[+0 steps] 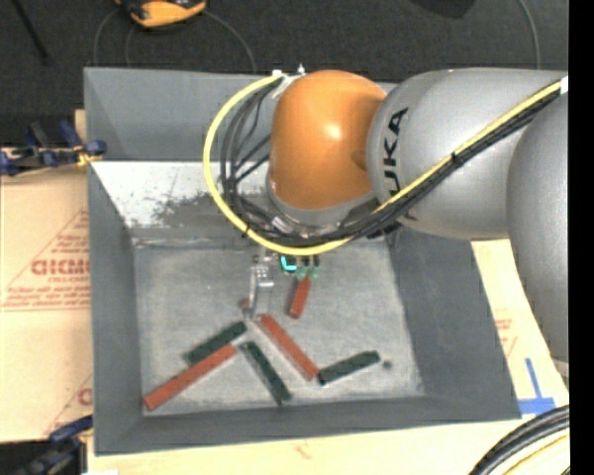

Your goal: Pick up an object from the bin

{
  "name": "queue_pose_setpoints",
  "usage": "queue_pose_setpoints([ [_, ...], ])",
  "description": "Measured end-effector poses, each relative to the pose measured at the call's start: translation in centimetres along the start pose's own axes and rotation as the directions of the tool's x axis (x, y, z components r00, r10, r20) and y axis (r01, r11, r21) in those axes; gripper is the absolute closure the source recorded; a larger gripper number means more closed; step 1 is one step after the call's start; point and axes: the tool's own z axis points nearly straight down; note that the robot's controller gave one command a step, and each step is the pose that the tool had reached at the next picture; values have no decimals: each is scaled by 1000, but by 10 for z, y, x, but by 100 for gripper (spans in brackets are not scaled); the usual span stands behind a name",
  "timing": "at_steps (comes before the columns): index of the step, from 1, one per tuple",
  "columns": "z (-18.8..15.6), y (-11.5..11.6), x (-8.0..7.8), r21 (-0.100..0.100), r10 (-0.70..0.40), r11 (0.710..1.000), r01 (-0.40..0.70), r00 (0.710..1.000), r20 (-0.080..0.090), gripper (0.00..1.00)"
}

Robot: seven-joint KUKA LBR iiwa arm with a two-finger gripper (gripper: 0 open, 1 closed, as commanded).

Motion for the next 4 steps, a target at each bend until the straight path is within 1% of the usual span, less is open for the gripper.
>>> queue_pose_setpoints([
  [1, -5, -1, -2, -1, 3, 1000, -3, 1000, 8, 0],
  [2, 36, -16, -8, -4, 10, 1000, -10, 1000, 16, 0],
  [3, 106, -24, 14, 2, -78, 997, 78, 997, 10, 0],
  [4, 127, -61, 11, -2, 90, 996, -90, 996, 12, 100],
])
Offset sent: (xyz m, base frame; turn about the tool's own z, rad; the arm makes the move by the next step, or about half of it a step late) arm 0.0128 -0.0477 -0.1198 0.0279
